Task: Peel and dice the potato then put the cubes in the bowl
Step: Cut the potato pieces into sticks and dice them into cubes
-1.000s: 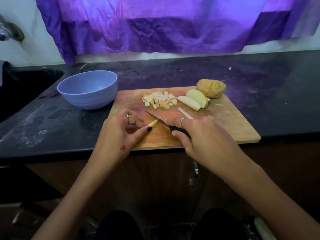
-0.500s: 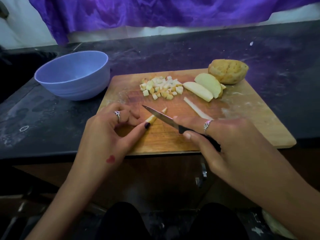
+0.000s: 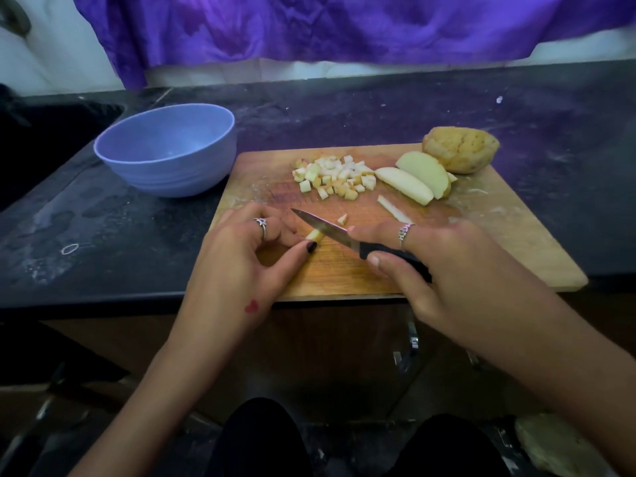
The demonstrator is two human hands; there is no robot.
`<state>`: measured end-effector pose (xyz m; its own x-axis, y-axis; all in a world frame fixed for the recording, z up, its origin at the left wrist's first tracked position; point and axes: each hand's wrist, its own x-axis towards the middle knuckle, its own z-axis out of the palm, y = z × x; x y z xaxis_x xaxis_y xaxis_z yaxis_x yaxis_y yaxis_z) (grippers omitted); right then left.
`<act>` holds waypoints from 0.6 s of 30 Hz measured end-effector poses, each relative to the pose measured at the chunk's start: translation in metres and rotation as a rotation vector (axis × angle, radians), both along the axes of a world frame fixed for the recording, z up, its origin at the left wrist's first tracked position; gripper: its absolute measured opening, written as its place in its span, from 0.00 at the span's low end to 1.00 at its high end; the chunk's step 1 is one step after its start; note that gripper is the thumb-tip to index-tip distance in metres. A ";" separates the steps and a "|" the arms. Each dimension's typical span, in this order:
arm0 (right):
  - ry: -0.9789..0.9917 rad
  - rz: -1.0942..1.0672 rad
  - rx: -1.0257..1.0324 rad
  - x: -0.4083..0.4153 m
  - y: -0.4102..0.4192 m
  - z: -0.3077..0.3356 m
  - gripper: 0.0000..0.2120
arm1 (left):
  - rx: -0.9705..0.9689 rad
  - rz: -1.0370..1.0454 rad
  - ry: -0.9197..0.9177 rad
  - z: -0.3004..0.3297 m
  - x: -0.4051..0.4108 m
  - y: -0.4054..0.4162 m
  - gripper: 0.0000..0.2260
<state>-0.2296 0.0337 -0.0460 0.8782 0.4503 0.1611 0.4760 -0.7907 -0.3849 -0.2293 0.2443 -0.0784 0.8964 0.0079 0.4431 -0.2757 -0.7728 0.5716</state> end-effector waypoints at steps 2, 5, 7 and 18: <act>0.004 -0.008 -0.048 -0.004 0.003 0.002 0.19 | -0.009 0.000 0.002 0.000 0.001 0.000 0.07; -0.010 -0.018 -0.094 -0.008 0.007 0.004 0.18 | -0.035 -0.020 0.002 0.002 0.000 -0.001 0.06; -0.034 -0.026 -0.113 -0.006 0.008 0.006 0.18 | -0.035 -0.031 0.003 0.002 0.001 -0.002 0.05; -0.136 -0.027 -0.102 -0.011 0.018 0.003 0.16 | 0.028 -0.016 0.056 0.015 0.002 -0.004 0.14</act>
<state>-0.2404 0.0519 -0.0425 0.8631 0.4472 0.2345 0.4968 -0.8353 -0.2356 -0.2272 0.2399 -0.0636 0.9199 -0.0186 0.3918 -0.2566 -0.7842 0.5650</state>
